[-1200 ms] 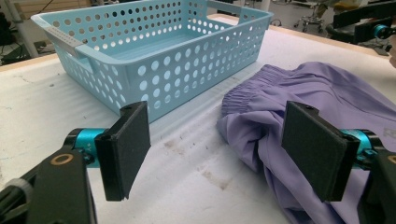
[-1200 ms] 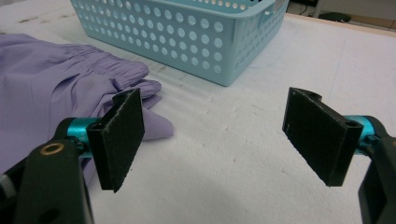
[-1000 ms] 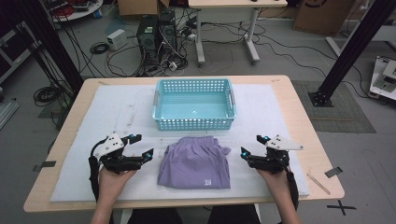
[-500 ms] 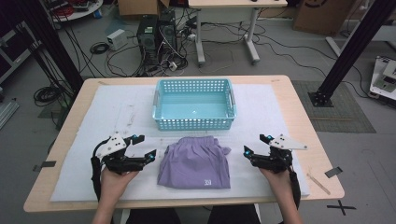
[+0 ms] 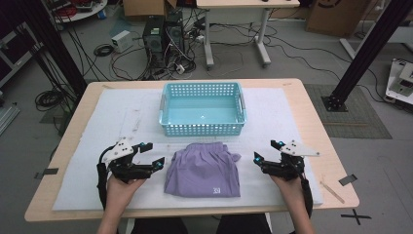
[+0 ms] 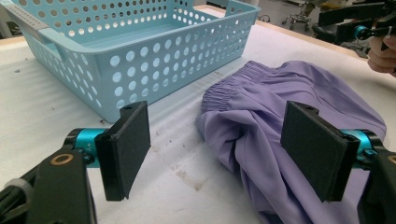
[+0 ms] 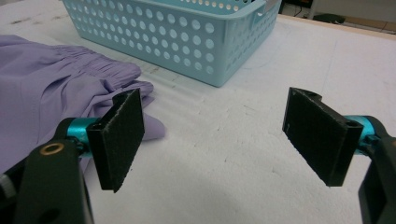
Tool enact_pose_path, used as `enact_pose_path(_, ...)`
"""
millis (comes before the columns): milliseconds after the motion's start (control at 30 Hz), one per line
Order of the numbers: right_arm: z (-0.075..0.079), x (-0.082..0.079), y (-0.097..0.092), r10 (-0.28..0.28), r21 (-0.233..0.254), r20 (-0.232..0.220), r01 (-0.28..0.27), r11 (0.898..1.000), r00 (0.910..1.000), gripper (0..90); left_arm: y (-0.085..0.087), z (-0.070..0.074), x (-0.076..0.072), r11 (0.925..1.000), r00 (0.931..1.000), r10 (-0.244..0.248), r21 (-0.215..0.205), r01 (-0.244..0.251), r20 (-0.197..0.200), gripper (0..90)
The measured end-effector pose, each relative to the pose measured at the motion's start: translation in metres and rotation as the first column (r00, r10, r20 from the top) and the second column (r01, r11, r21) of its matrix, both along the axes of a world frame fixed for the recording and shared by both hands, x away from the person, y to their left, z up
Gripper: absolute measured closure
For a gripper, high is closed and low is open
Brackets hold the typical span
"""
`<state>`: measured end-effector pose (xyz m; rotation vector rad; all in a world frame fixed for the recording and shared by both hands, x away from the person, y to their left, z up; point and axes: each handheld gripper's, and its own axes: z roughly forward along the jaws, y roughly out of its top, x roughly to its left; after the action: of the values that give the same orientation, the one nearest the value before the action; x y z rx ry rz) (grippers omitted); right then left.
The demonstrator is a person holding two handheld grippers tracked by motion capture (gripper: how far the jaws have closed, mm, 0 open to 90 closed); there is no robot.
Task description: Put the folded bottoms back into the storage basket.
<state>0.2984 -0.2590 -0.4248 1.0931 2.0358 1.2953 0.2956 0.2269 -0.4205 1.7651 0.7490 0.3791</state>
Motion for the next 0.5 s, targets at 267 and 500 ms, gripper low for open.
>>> enact_pose_path(267,0.0012,0.0015,0.0023,0.000,0.004,0.001,0.000,1.000,1.0000,21.3,0.0027,-0.0008,-0.0022,1.0000,1.0000,0.001,0.002,-0.001,-0.007,24.1)
enact_pose_path(500,0.0012,0.0013,0.0027,0.004,0.001,0.007,-0.004,1.000,1.0000,21.3,0.0023,-0.0022,-0.0024,1.0000,1.0000,-0.001,0.007,0.001,-0.009,24.1)
